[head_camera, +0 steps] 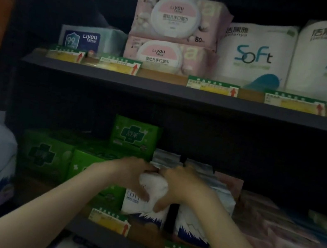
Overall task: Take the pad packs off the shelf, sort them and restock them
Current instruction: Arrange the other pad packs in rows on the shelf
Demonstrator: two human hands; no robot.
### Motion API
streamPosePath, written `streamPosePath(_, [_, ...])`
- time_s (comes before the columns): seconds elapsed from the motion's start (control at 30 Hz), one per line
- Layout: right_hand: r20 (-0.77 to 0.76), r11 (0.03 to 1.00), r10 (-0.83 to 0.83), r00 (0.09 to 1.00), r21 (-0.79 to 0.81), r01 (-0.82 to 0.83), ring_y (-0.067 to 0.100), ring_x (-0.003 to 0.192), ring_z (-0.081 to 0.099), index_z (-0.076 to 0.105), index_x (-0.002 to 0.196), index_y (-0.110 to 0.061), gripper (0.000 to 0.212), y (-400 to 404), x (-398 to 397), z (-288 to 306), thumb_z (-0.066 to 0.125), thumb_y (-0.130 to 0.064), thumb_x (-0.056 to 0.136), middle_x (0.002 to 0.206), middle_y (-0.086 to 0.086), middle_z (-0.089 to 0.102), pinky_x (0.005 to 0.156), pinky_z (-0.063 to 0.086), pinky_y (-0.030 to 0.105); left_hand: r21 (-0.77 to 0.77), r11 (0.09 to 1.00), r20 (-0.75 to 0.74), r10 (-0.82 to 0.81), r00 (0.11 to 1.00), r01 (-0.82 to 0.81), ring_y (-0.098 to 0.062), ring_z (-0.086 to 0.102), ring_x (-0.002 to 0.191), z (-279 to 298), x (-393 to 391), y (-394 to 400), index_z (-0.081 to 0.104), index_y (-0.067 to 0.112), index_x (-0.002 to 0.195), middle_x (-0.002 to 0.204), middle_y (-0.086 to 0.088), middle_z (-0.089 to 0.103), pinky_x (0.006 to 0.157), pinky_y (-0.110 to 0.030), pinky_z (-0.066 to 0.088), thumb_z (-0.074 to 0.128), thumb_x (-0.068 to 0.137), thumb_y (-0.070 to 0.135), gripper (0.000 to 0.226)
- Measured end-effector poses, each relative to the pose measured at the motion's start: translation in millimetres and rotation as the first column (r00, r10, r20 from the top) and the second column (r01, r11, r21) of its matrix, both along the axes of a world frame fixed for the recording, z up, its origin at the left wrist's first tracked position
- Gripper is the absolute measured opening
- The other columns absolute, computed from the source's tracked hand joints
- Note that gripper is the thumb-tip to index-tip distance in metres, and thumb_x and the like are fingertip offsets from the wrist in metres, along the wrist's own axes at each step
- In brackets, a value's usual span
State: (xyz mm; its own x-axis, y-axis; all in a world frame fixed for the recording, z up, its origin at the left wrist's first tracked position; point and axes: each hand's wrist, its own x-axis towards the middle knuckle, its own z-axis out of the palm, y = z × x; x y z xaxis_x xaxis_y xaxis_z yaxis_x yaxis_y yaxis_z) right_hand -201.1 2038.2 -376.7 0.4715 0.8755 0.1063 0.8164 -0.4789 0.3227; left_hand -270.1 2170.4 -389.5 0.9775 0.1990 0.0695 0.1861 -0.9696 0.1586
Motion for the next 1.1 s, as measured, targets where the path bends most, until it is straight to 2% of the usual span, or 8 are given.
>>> streamPosePath(0.13, [-0.424,0.996,-0.080,0.902,0.000,0.088,0.016,0.125,0.045,0.039,0.141,-0.018,0.076,-15.5,20.8,36.6,0.070,-0.045,0.078,0.141,-0.002,0.044,0.099,0.038,0.027,0.069,0.997,0.004,-0.037,0.999,0.036,-0.016,0.031,0.137,-2.7,1.8,2.2,0.022,0.029,0.148,0.151,0.009,0.028,0.107,-0.028,0.030,0.073,0.077,0.044,0.089])
streamPosePath(0.2, [-0.487,0.992,-0.092,0.869,0.027,0.120,0.015,0.127,0.044,0.039,0.142,-0.018,0.072,-24.3,33.2,50.6,0.070,-0.039,0.080,0.143,-0.001,0.043,0.098,0.038,0.023,0.071,0.996,0.027,-0.062,0.998,0.060,-0.015,0.026,0.139,-5.6,0.2,4.7,0.021,0.030,0.148,0.153,0.009,0.025,0.109,-0.028,0.027,0.072,0.078,0.043,0.087])
streamPosePath(0.47, [-0.417,0.995,-0.085,0.905,0.019,0.102,0.019,0.117,0.051,0.049,0.134,-0.017,0.056,-11.0,42.0,24.3,0.069,-0.025,0.081,0.133,0.003,0.052,0.098,0.044,0.031,0.138,0.990,-0.028,-0.013,1.000,0.017,-0.021,0.006,0.144,-4.3,-7.6,14.5,0.001,0.036,0.149,0.157,0.007,0.006,0.114,-0.037,0.015,0.073,0.074,0.048,0.104])
streamPosePath(0.6, [-0.431,0.998,-0.058,0.901,0.003,0.065,0.023,0.117,0.051,0.046,0.134,-0.013,0.054,3.9,35.0,14.5,0.065,-0.014,0.084,0.133,0.006,0.050,0.092,0.043,0.029,0.133,0.991,0.016,-0.030,0.999,0.028,-0.016,0.033,0.130,9.8,-14.1,25.4,0.027,0.029,0.145,0.145,0.004,0.032,0.101,-0.026,0.032,0.077,0.072,0.043,0.090])
streamPosePath(0.7, [-0.431,0.998,-0.055,0.901,-0.011,0.055,0.024,0.112,0.055,0.050,0.130,-0.011,0.047,13.0,35.7,14.3,0.062,-0.008,0.085,0.128,0.008,0.055,0.092,0.047,0.033,0.210,0.977,-0.044,-0.032,0.999,0.040,-0.018,0.035,0.128,18.7,-11.2,24.9,0.028,0.030,0.145,0.143,0.002,0.034,0.101,-0.029,0.034,0.077,0.071,0.045,0.090])
streamPosePath(0.87, [-0.365,0.967,-0.038,0.930,0.221,0.126,0.022,0.113,0.056,0.059,0.126,-0.011,0.039,8.3,46.5,44.7,0.046,-0.001,0.091,0.130,0.007,0.057,0.085,0.044,0.023,0.368,0.930,-0.235,0.093,0.967,0.000,-0.027,-0.004,0.145,25.0,-3.4,16.6,-0.002,0.035,0.149,0.158,0.003,-0.006,0.115,-0.047,0.007,0.069,0.070,0.061,0.109])
streamPosePath(1.0, [-0.326,0.980,-0.178,0.929,0.032,0.198,0.026,0.122,0.049,0.041,0.142,-0.014,0.049,16.2,66.7,35.1,0.039,-0.003,0.094,0.143,0.008,0.043,0.098,0.042,0.028,0.348,0.935,-0.264,0.032,0.964,0.065,-0.018,-0.005,0.145,15.0,1.3,12.8,-0.009,0.035,0.148,0.157,0.011,-0.010,0.115,-0.046,-0.003,0.069,0.071,0.060,0.112])
streamPosePath(1.1, [-0.350,0.977,-0.200,0.915,-0.007,0.212,0.023,0.108,0.055,0.052,0.133,-0.009,0.044,26.4,82.9,24.8,0.046,-0.004,0.090,0.131,0.010,0.053,0.092,0.048,0.032,0.344,0.936,-0.235,0.008,0.972,0.075,-0.015,0.000,0.145,12.7,3.8,11.1,-0.008,0.034,0.148,0.157,0.012,-0.005,0.116,-0.044,-0.003,0.070,0.073,0.056,0.111])
